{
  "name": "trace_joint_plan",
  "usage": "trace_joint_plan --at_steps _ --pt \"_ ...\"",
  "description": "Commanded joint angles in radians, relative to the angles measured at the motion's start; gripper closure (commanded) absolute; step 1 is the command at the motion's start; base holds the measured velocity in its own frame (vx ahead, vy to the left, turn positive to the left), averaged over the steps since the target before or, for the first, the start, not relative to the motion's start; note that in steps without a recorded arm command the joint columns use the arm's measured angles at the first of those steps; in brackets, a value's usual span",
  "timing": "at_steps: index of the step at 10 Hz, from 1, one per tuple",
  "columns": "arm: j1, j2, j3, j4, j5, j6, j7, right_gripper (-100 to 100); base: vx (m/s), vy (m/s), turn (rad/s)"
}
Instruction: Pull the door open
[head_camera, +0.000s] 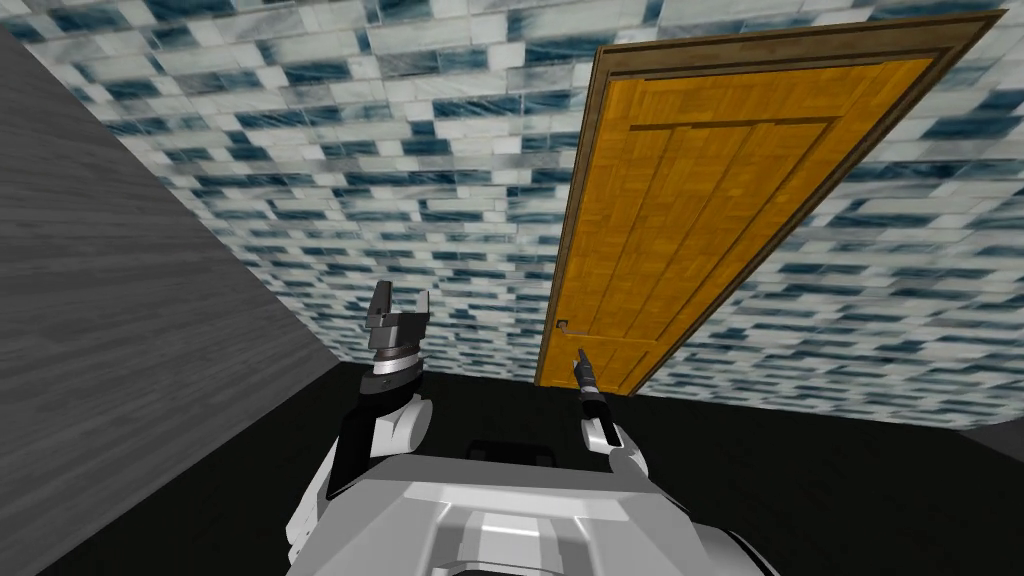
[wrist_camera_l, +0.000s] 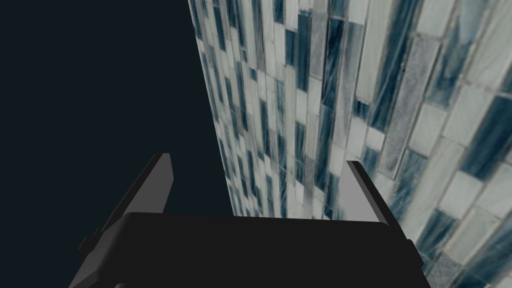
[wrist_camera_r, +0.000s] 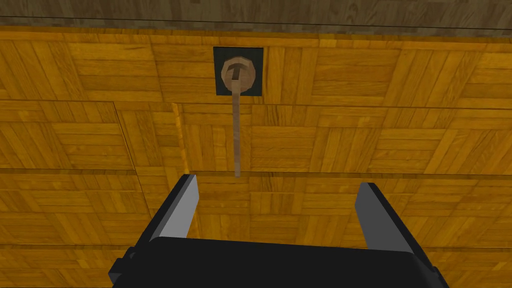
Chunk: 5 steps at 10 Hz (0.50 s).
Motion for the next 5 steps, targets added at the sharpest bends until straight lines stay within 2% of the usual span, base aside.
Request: trace_joint_plan --at_steps 1,2,5 --pt "-0.012 0.000 -0.002 0.037 -0.002 -0.008 -0.002 -100 0.028 -0.119 0.114" --pt "-0.025 -0.002 -0.003 0.069 -0.004 -0.013 -0.004 -100 0.032 -0.125 0.146" --pt "-0.044 -0.003 -0.006 0.116 -0.007 -0.020 -0.007 -100 0.033 -0.086 0.088"
